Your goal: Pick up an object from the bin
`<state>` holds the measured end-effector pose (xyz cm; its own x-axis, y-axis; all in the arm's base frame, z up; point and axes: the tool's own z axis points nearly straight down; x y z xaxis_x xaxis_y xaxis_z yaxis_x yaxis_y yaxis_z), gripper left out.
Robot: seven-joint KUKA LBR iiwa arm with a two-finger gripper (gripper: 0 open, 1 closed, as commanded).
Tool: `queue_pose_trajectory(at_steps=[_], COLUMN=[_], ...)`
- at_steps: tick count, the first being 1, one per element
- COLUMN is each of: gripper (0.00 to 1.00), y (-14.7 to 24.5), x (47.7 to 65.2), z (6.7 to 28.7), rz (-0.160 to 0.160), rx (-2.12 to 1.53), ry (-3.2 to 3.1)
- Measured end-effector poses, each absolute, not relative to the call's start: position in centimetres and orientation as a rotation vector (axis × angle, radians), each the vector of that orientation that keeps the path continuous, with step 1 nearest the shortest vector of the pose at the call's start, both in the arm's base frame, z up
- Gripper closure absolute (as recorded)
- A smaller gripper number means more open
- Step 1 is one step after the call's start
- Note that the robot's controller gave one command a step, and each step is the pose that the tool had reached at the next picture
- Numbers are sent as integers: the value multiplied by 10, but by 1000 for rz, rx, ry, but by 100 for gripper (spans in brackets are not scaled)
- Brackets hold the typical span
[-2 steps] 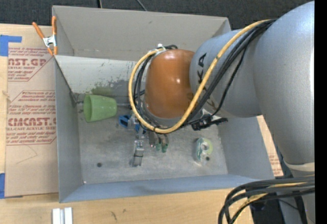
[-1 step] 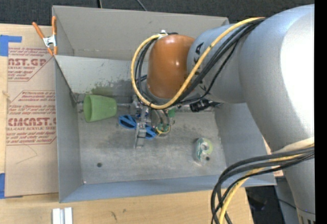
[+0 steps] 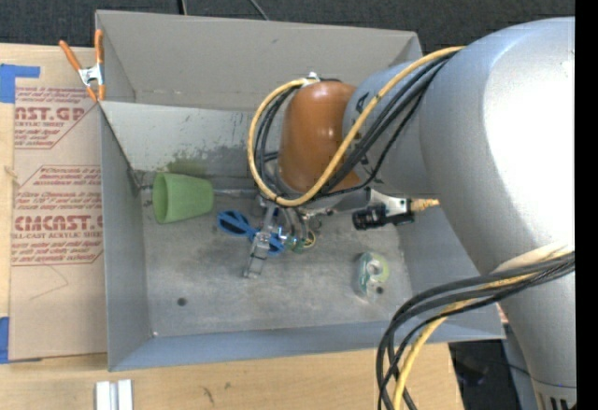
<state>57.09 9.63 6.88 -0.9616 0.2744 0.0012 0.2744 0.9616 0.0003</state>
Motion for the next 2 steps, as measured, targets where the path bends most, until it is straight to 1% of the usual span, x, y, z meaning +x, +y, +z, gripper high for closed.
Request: queue_pose_trajectory(at_steps=[1,2], gripper=[100,100], y=[96,101], x=[572,560], z=[70,206], rz=[-2,-5], rx=[-436,-400], ry=[-3112,-3124])
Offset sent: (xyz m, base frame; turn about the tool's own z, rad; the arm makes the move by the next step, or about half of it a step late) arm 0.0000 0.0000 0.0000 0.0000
